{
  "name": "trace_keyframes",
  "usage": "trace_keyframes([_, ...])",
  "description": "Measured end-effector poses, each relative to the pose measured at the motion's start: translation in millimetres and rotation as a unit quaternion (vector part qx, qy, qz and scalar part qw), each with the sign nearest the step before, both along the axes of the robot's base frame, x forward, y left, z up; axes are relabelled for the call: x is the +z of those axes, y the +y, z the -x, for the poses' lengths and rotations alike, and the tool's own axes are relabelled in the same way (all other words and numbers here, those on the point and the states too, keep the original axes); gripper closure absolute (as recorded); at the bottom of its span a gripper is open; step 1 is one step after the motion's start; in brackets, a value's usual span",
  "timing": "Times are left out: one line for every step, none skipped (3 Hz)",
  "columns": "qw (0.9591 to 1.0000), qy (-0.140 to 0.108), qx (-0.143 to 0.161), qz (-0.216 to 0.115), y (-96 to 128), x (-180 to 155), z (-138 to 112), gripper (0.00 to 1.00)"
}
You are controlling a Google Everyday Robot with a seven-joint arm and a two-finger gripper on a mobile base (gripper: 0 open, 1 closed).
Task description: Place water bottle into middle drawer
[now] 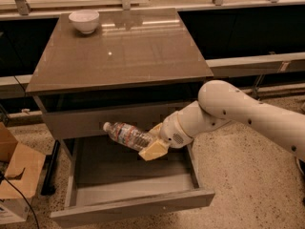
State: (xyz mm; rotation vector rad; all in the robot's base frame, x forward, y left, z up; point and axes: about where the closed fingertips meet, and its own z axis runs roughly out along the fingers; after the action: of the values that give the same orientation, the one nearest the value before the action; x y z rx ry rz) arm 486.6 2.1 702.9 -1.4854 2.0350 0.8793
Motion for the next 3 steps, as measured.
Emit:
trace_keyframes([0.9995,0.023,-0.002,0.024,4,-33,2,1.00])
trace_keyframes([0.9977,0.053,-0.013,0.040,5,-80,6,1.00])
trace_keyframes([0.9953,0.077,-0.033,0.048,7,-126,6,0.81])
